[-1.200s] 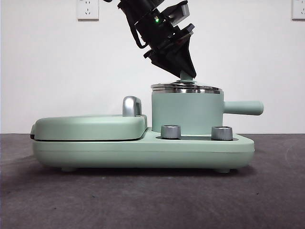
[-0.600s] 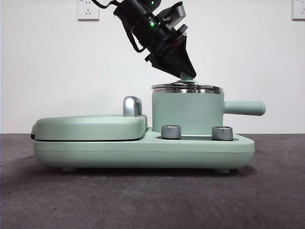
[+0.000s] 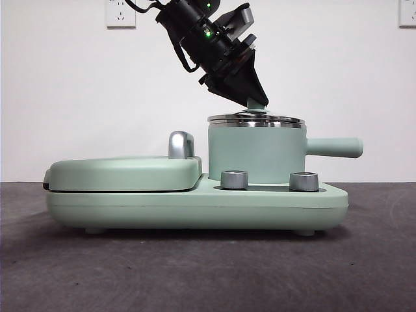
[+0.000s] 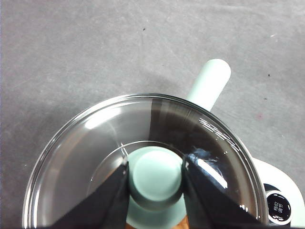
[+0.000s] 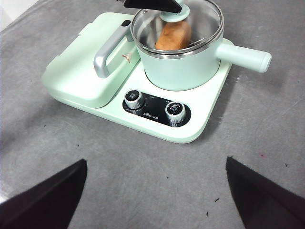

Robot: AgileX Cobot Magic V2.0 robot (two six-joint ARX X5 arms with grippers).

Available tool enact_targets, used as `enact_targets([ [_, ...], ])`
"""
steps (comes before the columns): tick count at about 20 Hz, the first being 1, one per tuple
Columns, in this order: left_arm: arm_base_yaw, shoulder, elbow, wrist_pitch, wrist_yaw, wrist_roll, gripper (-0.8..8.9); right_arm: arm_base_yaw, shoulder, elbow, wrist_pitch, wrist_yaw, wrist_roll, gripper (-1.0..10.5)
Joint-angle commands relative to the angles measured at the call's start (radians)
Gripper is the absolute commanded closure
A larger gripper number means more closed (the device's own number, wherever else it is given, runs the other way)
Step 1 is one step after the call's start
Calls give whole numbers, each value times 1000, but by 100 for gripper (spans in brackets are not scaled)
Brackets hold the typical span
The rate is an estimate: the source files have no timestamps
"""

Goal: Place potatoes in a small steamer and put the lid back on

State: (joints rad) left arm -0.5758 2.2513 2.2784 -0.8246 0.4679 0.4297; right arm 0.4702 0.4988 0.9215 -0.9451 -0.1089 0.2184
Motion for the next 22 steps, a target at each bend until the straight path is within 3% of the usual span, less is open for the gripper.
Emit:
enact_targets([
  [1,-35,17,-2,-34,4,0,799,5,3,6,10,-2,17,483],
  [8,-15,-87,-2,-19,0,0,799,5,3,6,10,-4,17,483],
  [22,-14,-69,-2,40,-47,5,799,5,3,6,10,-3,18,483],
])
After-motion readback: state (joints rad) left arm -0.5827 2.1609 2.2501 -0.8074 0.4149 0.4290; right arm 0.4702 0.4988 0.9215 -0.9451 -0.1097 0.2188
